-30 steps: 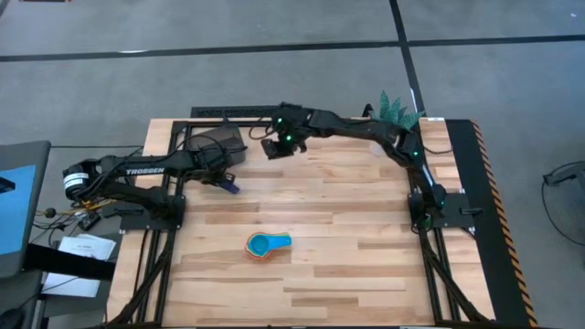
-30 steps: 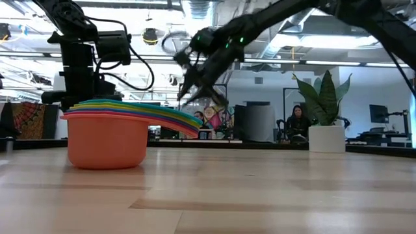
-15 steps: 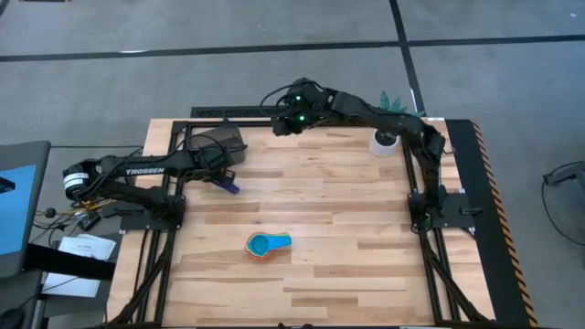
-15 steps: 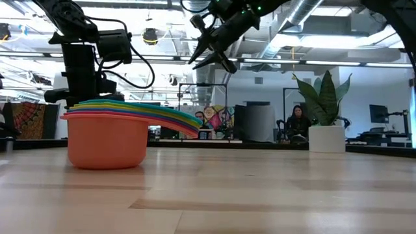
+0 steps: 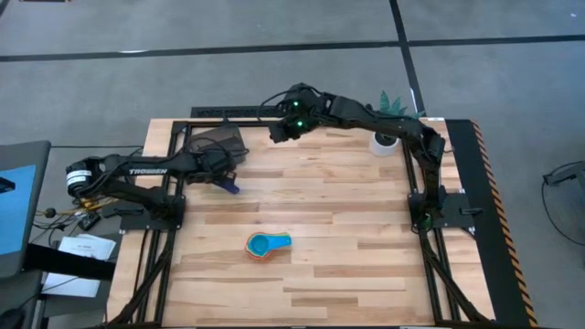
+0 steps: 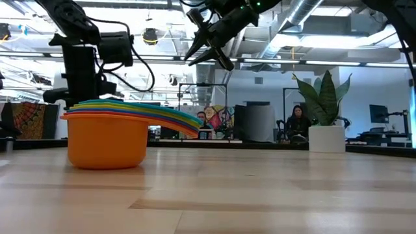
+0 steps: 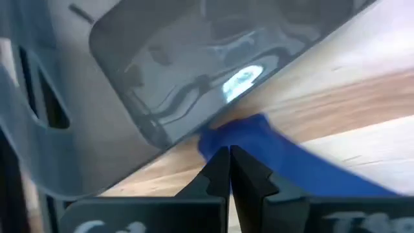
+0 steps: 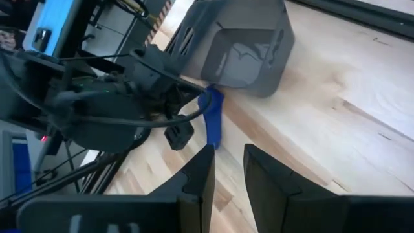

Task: Nest measuring cups in basket
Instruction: Stack the dark blue measuring cup on top of the light blue measuring cup

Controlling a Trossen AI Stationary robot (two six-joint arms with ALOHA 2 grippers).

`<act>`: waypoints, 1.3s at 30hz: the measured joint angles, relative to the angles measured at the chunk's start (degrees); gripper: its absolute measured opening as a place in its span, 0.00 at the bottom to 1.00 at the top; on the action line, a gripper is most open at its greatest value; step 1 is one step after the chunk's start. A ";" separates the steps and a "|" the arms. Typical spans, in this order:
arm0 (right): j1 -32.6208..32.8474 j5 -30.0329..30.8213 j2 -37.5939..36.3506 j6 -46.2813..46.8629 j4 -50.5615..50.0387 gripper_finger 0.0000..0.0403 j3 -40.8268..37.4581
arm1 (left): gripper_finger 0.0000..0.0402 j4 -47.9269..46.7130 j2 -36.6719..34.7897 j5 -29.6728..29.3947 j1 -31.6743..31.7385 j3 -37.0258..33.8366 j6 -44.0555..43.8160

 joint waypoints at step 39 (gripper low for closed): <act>0.23 -1.53 -12.52 -9.89 -8.74 0.27 -17.33 | 0.00 24.57 15.45 8.06 -10.38 7.92 -14.82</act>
